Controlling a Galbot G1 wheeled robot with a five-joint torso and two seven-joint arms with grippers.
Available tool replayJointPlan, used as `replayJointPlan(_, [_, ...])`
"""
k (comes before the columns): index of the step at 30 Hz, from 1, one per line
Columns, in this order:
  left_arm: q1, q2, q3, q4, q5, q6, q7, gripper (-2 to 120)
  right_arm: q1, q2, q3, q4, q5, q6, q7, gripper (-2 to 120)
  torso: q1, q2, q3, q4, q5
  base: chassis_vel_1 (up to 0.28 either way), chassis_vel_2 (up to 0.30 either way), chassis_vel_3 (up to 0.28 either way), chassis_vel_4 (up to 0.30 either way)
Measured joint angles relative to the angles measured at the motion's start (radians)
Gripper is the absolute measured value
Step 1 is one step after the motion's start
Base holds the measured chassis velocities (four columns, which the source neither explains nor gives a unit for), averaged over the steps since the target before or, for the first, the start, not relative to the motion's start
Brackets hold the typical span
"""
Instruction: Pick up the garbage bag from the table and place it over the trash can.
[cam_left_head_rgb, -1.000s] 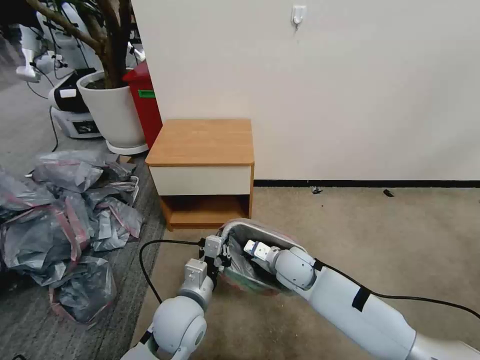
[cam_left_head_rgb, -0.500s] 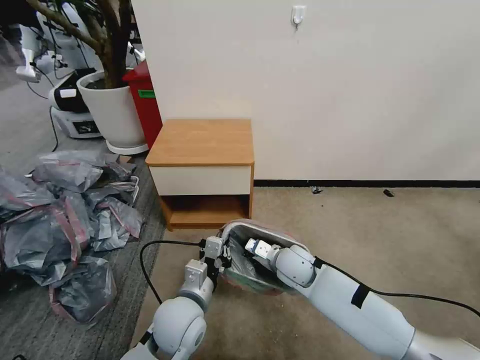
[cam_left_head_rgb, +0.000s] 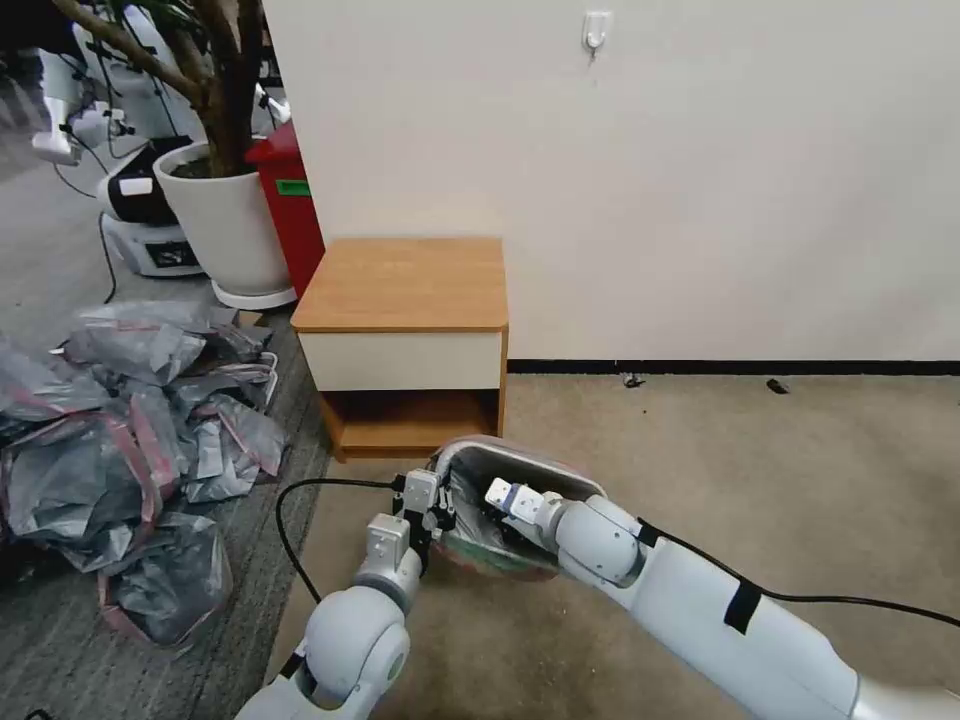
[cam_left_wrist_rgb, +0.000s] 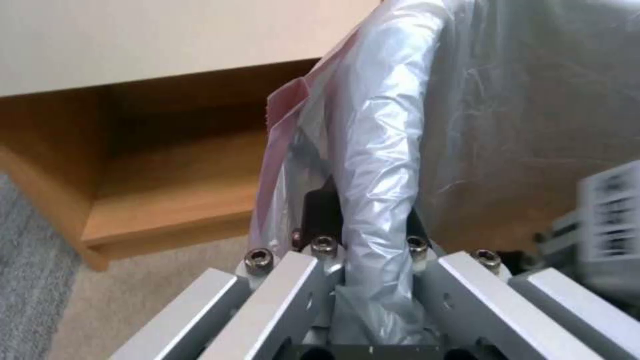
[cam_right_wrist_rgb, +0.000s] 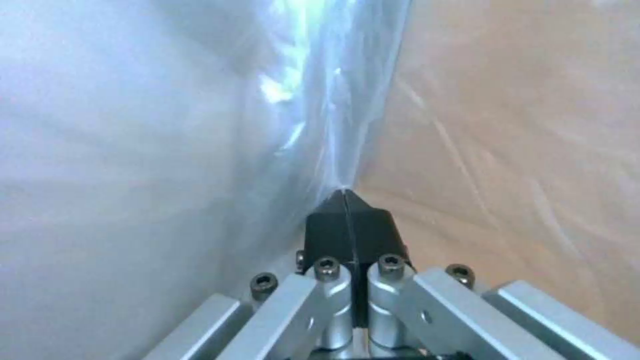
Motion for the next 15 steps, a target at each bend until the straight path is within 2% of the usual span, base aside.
replayJointPlan(8, [-0.016,0.0,-0.001,0.007,-0.131,0.013,-0.066,2,-0.036,-0.108,0.062,0.179,0.02,0.014,0.0,0,0.0,0.0,0.0,0.0,0.0,0.0,0.0,0.0,0.0])
replayJointPlan(10, [-0.019,-0.001,-0.001,0.007,-0.184,0.023,-0.095,2,-0.059,-0.153,0.11,0.258,0.046,0.026,0.0,0,0.0,0.0,0.0,-0.0001,0.0004,0.0,0.0,0.0,0.0])
replayJointPlan(11, [-0.019,-0.001,-0.001,0.007,-0.184,0.023,-0.095,2,-0.059,-0.153,0.11,0.258,0.046,0.026,0.0,0,0.0,0.0,0.0,-0.0001,0.0004,0.0,0.0,0.0,0.0])
replayJointPlan(14, [-0.024,0.003,-0.011,0.0,-0.308,0.055,-0.155,2,-0.116,-0.248,0.215,0.4,0.105,0.068,0.016,0,0.0,0.0,0.0,0.0,0.0002,0.0,0.0,0.0,0.0])
replayJointPlan(15, [-0.024,0.003,-0.011,0.0,-0.308,0.055,-0.155,2,-0.116,-0.248,0.215,0.4,0.105,0.068,0.016,0,0.0,0.0,0.0,0.0,0.0002,0.0,0.0,0.0,0.0])
